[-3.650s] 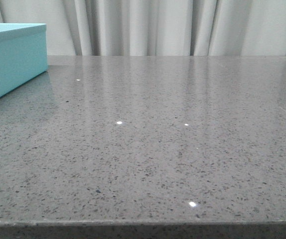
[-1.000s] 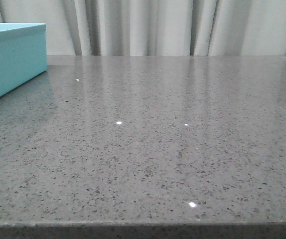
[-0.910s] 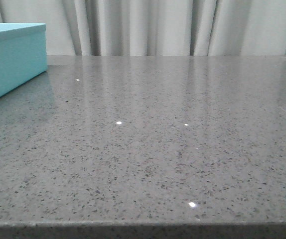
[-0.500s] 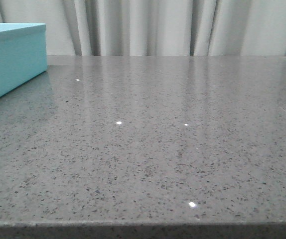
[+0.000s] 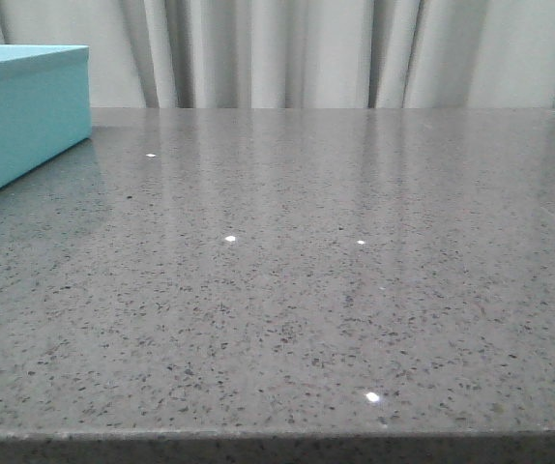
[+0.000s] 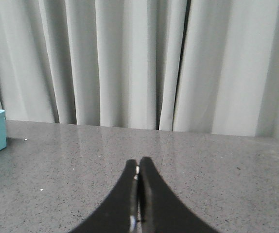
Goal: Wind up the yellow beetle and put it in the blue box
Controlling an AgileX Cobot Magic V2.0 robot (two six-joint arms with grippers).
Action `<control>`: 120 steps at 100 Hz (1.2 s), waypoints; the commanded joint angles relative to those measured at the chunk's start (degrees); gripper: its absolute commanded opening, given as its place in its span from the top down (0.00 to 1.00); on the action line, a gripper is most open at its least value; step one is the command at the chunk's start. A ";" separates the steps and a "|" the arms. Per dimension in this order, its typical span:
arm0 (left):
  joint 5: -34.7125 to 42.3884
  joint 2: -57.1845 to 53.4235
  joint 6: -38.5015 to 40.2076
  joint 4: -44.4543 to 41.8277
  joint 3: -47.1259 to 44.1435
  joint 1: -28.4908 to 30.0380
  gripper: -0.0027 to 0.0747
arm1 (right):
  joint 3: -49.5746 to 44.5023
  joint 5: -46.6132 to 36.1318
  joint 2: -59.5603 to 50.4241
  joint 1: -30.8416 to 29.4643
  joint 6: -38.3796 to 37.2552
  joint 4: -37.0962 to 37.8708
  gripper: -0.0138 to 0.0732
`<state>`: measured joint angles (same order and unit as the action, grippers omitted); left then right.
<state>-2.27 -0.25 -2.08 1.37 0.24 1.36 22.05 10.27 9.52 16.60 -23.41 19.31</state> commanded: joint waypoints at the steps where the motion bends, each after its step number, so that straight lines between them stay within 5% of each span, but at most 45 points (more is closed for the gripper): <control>1: 4.45 -1.82 0.72 0.43 -2.53 -0.43 0.99 | -0.82 -6.55 0.46 -1.33 0.59 -1.54 0.92; 30: 4.45 -1.82 0.72 0.43 -2.53 -0.43 0.99 | -13.63 -17.42 0.02 -8.04 2.56 -8.22 0.92; 51: 4.45 -1.82 0.72 0.43 -2.53 -0.43 0.99 | -18.28 -16.72 -2.45 -9.78 12.57 -16.72 0.92; 71: 4.45 -1.82 0.72 0.43 -2.53 -0.43 0.99 | -22.58 -16.10 -4.56 -12.96 13.43 -19.90 0.92; 120: 4.45 -1.82 0.72 0.43 -2.53 -0.43 0.99 | -22.57 -8.31 -11.28 -17.26 13.68 -16.83 0.92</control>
<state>-2.17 -0.25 -1.99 1.37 0.24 1.36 -1.64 4.14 -0.47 -0.19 -10.45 0.39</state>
